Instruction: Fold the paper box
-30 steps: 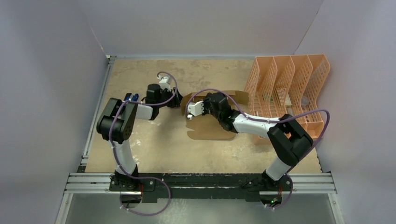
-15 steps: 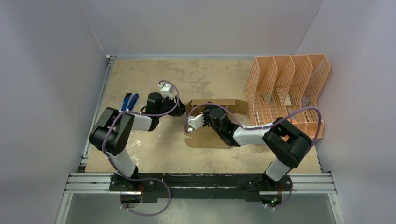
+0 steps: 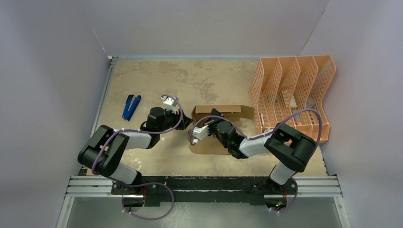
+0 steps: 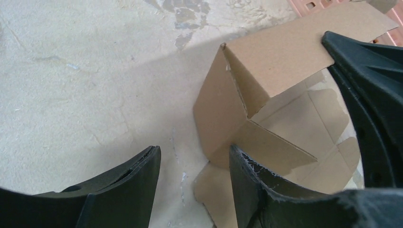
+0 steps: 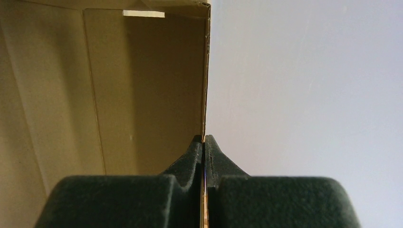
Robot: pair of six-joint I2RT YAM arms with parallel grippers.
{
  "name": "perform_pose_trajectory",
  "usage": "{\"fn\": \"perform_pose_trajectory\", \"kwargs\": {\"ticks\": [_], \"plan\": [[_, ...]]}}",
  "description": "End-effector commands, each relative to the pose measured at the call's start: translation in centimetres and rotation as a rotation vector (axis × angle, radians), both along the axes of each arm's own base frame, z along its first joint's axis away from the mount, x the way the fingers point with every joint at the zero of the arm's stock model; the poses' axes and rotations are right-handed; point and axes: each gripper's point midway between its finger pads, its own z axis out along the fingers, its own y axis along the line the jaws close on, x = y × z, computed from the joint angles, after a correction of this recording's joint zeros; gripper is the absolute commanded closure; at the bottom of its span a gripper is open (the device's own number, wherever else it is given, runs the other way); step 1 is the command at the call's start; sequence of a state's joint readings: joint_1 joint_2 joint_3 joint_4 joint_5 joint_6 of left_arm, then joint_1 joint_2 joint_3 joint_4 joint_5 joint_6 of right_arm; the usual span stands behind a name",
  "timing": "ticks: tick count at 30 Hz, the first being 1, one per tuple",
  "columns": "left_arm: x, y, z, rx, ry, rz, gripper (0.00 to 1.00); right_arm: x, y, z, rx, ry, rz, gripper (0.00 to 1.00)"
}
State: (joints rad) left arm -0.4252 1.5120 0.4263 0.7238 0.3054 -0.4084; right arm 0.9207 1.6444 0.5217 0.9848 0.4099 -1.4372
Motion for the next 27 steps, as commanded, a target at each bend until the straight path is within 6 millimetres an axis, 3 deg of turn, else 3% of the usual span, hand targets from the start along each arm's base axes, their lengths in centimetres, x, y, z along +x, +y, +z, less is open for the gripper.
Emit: {"fn": "perform_pose_trajectory", "kwargs": {"ticks": [1, 7, 18, 27], "plan": [[0.1, -1.6, 3.2, -0.046, -0.125, -0.019, 0.45, -0.6, 0.6, 3.7, 0.081, -0.113, 0.012, 1.0], [-0.5, -2.7, 2.8, -0.039, -0.14, -0.044, 0.45, -1.6, 0.9, 3.2, 0.067, -0.116, 0.034, 1.0], [-0.3, -2.8, 2.8, -0.009, -0.233, 0.008, 0.43, -2.7, 1.3, 1.5, 0.066, -0.08, 0.04, 1.0], [0.5, -2.9, 2.7, -0.005, -0.324, 0.109, 0.39, -3.0, 1.7, 1.3, 0.076, -0.054, 0.047, 1.0]]}}
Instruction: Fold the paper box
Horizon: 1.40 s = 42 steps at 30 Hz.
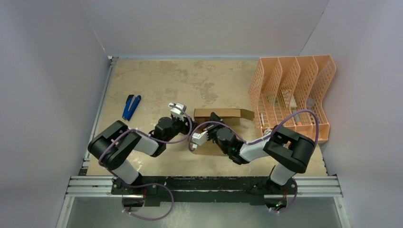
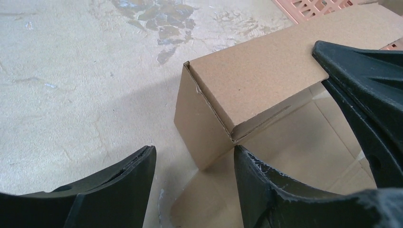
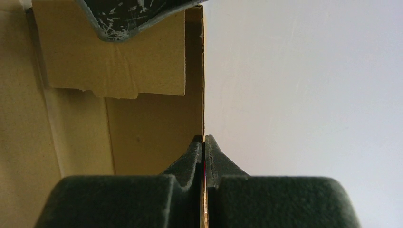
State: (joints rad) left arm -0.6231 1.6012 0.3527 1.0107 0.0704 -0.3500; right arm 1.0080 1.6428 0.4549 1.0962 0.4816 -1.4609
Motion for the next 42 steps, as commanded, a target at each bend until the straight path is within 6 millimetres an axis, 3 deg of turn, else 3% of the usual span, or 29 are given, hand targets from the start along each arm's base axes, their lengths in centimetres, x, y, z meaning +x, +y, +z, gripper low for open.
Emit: {"fn": "perform_pose_trajectory", "kwargs": {"ticks": [1, 9, 16, 20, 31, 42], "plan": [[1.9, 0.3, 2.8, -0.06, -0.155, 0.099, 0.39, -0.6, 1.0, 0.9, 0.065, 0.006, 0.03, 1.0], [3.0, -0.5, 2.3, -0.1, -0.178, 0.129, 0.4, -1.3, 1.4, 0.4, 0.064, 0.067, 0.059, 1.0], [4.1, 0.5, 1.4, -0.076, -0.196, 0.223, 0.58, -1.5, 1.6, 0.2, 0.069, 0.088, 0.071, 1.0], [4.3, 0.8, 0.9, -0.056, -0.205, 0.281, 0.61, -1.7, 1.8, 0.1, 0.072, 0.104, 0.076, 1.0], [3.1, 1.0, -0.8, -0.07, -0.197, 0.32, 0.5, -3.0, 2.2, -1.0, 0.028, 0.062, 0.095, 1.0], [2.0, 2.1, -1.7, -0.101, -0.187, 0.341, 0.47, -3.3, 3.3, -2.8, -0.003, 0.041, 0.105, 1.0]]}}
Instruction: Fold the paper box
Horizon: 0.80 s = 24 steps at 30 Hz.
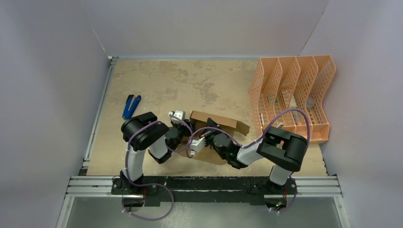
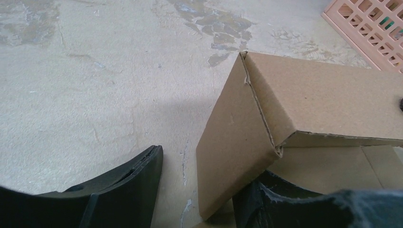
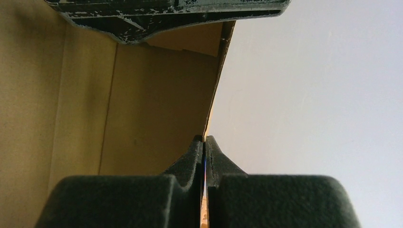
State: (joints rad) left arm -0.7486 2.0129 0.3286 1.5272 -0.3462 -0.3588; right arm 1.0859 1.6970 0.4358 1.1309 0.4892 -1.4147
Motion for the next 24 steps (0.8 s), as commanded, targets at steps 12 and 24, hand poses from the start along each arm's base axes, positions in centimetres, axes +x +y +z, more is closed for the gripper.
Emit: {"fn": "perform_pose_trajectory", "kwargs": {"ticks": [12, 24], "plan": [[-1.8, 2.5, 4.1, -0.091, -0.099, 0.042, 0.4, -1.4, 2.1, -0.7, -0.026, -0.046, 0.049, 1.0], [-2.1, 2.5, 6.3, -0.093, -0.132, 0.025, 0.42, -1.6, 2.5, -0.6, -0.03, -0.043, 0.056, 1.0]]}}
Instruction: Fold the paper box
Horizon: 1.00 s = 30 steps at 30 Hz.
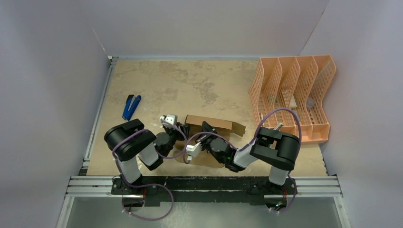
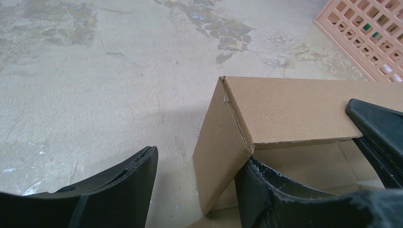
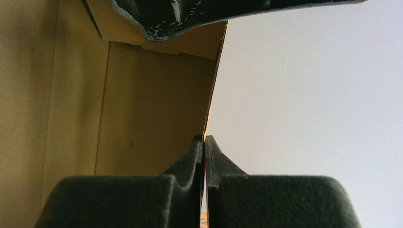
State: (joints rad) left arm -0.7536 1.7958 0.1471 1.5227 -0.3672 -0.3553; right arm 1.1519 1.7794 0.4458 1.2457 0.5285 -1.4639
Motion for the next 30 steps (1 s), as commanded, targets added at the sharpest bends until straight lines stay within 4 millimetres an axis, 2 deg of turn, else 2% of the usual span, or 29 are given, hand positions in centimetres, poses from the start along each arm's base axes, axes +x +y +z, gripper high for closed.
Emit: {"fn": "perform_pose_trajectory", "kwargs": {"ticks": [1, 4, 14, 20, 22, 26, 30], "plan": [[1.1, -0.6, 3.6, -0.078, -0.11, 0.013, 0.43, -0.3, 0.6, -0.6, -0.027, 0.013, 0.019, 1.0], [1.5, -0.5, 3.8, -0.081, -0.123, 0.035, 0.48, -0.6, 0.9, -0.7, -0.028, 0.017, 0.025, 1.0], [2.8, 0.0, 2.7, -0.08, -0.131, 0.123, 0.51, -1.3, 1.8, -1.0, -0.03, 0.026, 0.045, 1.0], [2.8, 0.2, 1.7, -0.077, -0.106, 0.142, 0.57, -1.5, 1.8, -1.9, -0.07, 0.012, 0.042, 1.0], [2.3, 0.4, 2.1, -0.102, -0.101, 0.135, 0.54, -1.3, 1.6, -2.1, -0.082, -0.003, 0.033, 1.0], [0.8, 1.2, 3.3, -0.127, -0.103, 0.112, 0.43, -1.2, 1.7, -2.1, -0.085, -0.025, 0.028, 1.0], [-0.1, 1.5, 3.4, -0.117, -0.069, 0.091, 0.41, -1.0, 2.0, -1.9, -0.085, -0.044, 0.03, 1.0]]}}
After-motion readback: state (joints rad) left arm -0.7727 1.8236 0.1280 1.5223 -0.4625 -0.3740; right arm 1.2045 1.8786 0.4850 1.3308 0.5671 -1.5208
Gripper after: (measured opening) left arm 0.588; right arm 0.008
